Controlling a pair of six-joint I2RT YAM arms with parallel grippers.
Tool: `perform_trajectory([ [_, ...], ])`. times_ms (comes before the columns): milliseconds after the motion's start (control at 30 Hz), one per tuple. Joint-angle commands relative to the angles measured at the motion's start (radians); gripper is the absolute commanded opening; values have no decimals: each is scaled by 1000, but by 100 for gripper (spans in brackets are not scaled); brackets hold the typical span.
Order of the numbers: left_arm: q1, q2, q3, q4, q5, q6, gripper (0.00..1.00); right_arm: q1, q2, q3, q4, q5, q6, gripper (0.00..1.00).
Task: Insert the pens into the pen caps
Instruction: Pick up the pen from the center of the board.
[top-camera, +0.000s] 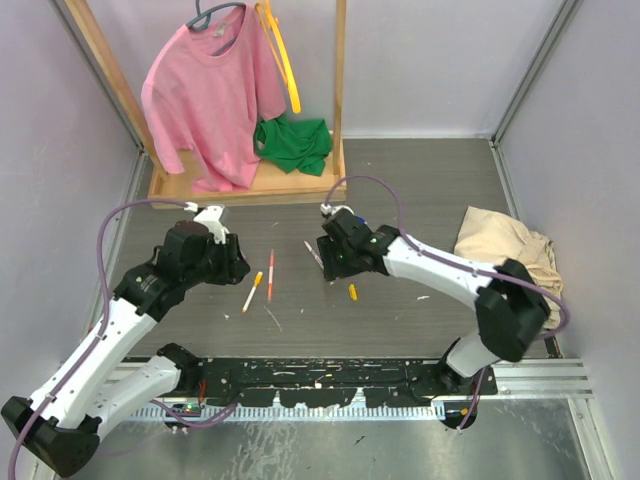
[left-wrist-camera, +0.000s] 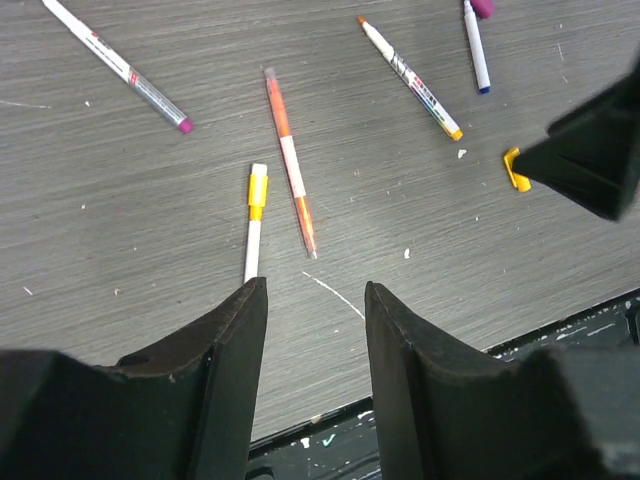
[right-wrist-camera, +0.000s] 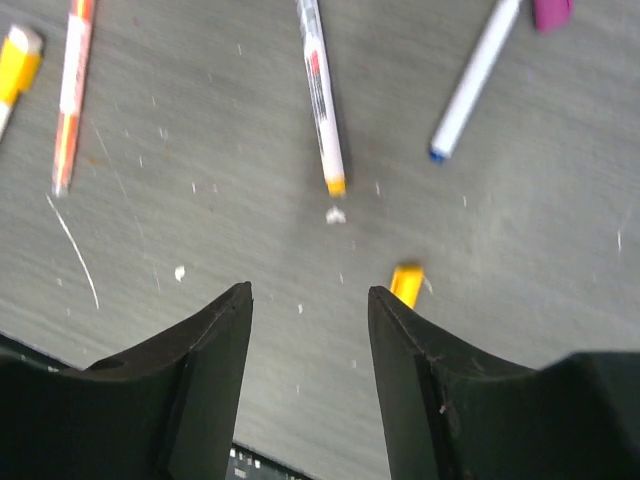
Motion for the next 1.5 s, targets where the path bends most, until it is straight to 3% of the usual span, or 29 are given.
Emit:
perform_trajectory([
  [0,4,-38,40,50,-27,32,44,-45,125,145,75,-67,-141,55],
  [367,4,-99,-6,53,-53,2,48,-82,427,372,31,-103,-231,46],
  [1467,4,-76,-35,78,-45,-13,49,-14,454,249,-25,-3,-236,29],
])
